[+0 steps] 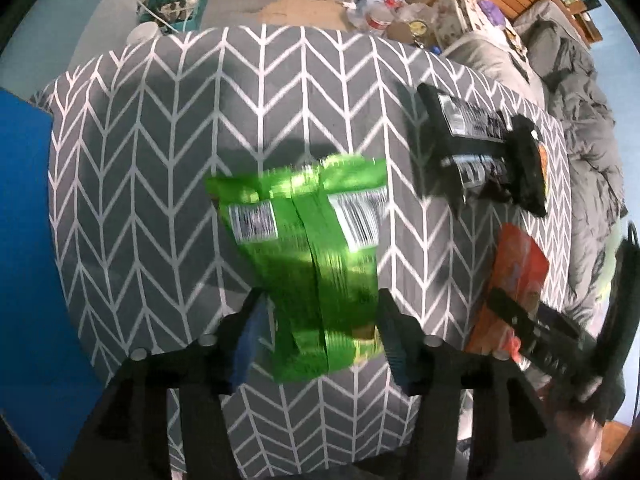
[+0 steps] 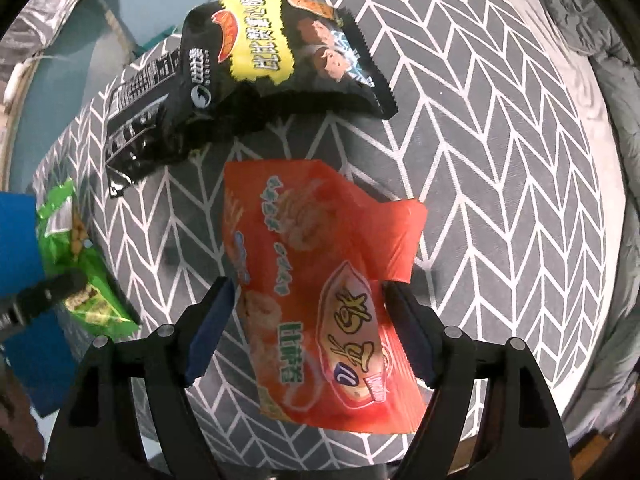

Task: Organize snacks
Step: 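Lower the left tool onto the green chip bag and grasp it while the right tool holds the red bag, then carry the green bag with the left tool while the right tool carries the red bag to the box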

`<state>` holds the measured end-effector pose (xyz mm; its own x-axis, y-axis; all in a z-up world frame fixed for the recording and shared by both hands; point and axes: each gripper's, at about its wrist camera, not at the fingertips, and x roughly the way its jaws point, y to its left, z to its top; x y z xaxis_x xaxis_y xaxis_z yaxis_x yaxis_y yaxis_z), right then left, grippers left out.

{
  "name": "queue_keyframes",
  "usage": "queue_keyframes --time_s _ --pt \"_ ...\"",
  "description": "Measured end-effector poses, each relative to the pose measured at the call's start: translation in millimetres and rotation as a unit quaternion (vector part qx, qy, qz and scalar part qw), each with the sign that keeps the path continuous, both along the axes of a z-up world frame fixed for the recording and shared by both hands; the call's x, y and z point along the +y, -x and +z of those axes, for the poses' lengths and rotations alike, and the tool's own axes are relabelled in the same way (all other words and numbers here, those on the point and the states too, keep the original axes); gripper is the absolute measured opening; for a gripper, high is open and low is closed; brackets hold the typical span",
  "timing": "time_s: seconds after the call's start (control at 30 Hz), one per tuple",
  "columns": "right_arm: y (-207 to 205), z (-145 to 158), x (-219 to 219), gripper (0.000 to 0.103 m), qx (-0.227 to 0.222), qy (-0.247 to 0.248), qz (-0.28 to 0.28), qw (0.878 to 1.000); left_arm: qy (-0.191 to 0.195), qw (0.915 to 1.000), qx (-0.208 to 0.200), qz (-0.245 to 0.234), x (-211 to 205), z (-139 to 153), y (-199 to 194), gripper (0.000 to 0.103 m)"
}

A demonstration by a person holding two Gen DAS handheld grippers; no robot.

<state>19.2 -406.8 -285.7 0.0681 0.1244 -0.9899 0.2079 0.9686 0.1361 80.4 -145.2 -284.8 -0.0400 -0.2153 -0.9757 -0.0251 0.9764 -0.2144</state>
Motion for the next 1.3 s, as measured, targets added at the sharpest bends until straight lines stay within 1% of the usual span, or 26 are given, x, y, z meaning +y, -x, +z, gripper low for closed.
queue_keyframes --time_s 0.1,0.2,0.23,0.3,0.37,0.4,0.43,0.47,0.5,0.53,0.67,0.77,0.97,1.1,1.3 --pt "1.8 -2.3 8.1 0.078 0.000 0.008 0.005 1.000 -0.007 1.0000 0.000 0.000 -3.9 -2.6 -9.0 0.064" --pt "2.3 -3.5 18.2 0.078 0.000 0.020 0.011 1.000 -0.012 0.9999 0.009 -0.004 -10.2 -8.8 -14.3 0.064" --pt "5.7 -6.1 13.6 0.078 0.000 0.023 0.014 1.000 -0.014 0.9998 0.013 -0.008 -12.9 -11.1 -15.7 0.064" --pt "7.0 -6.4 20.9 0.078 0.001 0.034 0.020 0.999 -0.023 0.9994 0.017 -0.018 -17.6 -14.7 -14.8 0.063" --pt "8.6 -10.8 33.4 0.078 0.002 0.048 0.032 0.998 -0.022 0.9994 0.018 -0.021 -19.5 -17.2 -13.2 0.054" --pt "10.0 -11.9 41.4 0.077 0.002 0.062 0.045 0.997 -0.023 0.9993 0.018 -0.022 -18.9 -17.4 -11.6 0.051" --pt "10.3 -11.4 46.9 0.073 0.004 0.072 0.053 0.996 -0.023 0.9993 0.017 -0.022 -20.1 -17.1 -10.8 0.050" --pt "13.1 -12.2 52.5 0.067 -0.001 0.074 0.061 0.995 -0.022 0.9993 0.019 -0.023 -21.7 -17.7 -9.5 0.049" --pt "14.4 -11.3 58.2 0.063 -0.002 0.075 0.068 0.995 -0.023 0.9993 0.019 -0.024 -21.3 -17.6 -7.6 0.046" --pt "15.6 -10.8 61.7 0.055 -0.003 0.075 0.072 0.995 -0.022 0.9993 0.017 -0.025 -21.0 -17.0 -5.3 0.044" --pt "21.4 -8.3 73.5 0.048 -0.009 0.056 0.077 0.995 -0.015 0.9994 0.007 -0.030 -15.0 -13.3 10.9 0.038" --pt "23.8 -4.1 83.2 0.045 -0.011 0.042 0.080 0.996 -0.014 0.9994 0.005 -0.031 -4.6 -7.5 20.8 0.036" --pt "30.2 5.3 113.1 0.043 -0.023 0.025 0.099 0.994 -0.008 0.9997 -0.008 -0.022 13.5 8.4 39.9 0.035" --pt "31.6 20.7 143.4 0.043 -0.038 0.021 0.123 0.992 -0.006 0.9995 -0.025 -0.019 30.9 25.3 50.8 0.034" --pt "30.5 48.5 175.2 0.043 -0.060 0.009 0.154 0.986 -0.004 0.9986 -0.053 -0.005 57.6 54.4 60.8 0.034"
